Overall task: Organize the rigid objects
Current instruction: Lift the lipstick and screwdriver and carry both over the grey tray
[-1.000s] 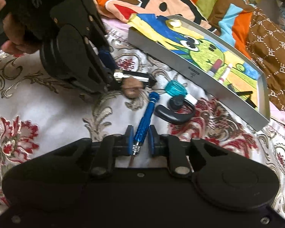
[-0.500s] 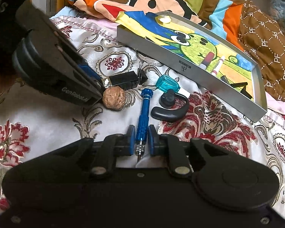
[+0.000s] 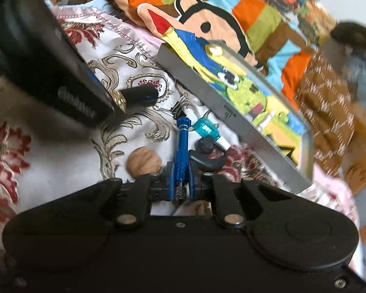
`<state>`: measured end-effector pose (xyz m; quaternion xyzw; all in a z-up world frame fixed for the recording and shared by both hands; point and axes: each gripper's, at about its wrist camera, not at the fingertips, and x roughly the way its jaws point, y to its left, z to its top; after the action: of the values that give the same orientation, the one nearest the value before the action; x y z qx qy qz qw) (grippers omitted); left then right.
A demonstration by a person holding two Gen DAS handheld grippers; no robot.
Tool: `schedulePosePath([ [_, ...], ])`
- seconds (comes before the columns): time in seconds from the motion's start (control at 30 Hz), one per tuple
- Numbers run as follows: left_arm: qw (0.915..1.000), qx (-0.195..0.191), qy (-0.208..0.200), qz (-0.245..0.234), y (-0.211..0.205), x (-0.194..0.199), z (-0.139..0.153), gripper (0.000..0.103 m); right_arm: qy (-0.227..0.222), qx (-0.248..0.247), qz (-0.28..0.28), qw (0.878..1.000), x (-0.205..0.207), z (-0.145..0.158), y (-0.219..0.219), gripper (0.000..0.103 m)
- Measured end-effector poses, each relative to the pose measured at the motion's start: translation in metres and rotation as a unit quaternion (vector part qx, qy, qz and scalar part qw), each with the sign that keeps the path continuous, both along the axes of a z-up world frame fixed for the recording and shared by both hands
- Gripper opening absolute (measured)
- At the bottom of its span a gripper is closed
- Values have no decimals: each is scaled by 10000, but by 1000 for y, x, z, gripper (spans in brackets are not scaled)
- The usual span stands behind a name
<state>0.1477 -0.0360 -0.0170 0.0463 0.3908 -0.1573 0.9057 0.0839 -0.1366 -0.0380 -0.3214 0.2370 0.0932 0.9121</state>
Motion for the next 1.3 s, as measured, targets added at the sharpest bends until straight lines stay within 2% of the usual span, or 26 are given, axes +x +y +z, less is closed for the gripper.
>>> schedulePosePath([
  [0.17, 9997, -45, -154, 184, 4, -4, 16, 22, -450, -390, -4, 9982, -3, 2, 4, 5],
  [0.3, 9987, -131, -365, 339, 3, -6, 29, 22, -842, -412, -145, 9955, 1, 12, 0, 5],
  [0.57, 9952, -263, -783, 534, -10, 6, 54, 22, -1392, 22, -576, 9886, 25, 35, -26, 5],
  [0.83, 9896, -386, -1223, 651, -40, 42, 71, 22, -1723, 402, -867, 9804, 65, 44, -57, 5],
  [1.07, 9864, -623, -1308, 772, -61, 96, 67, 22, -1716, 1203, -1182, 9706, 111, 39, -90, 5],
  [1.3, 9834, -948, -1214, 954, -70, 138, 46, 22, -1696, 1670, -1160, 9643, 156, 28, -105, 5],
])
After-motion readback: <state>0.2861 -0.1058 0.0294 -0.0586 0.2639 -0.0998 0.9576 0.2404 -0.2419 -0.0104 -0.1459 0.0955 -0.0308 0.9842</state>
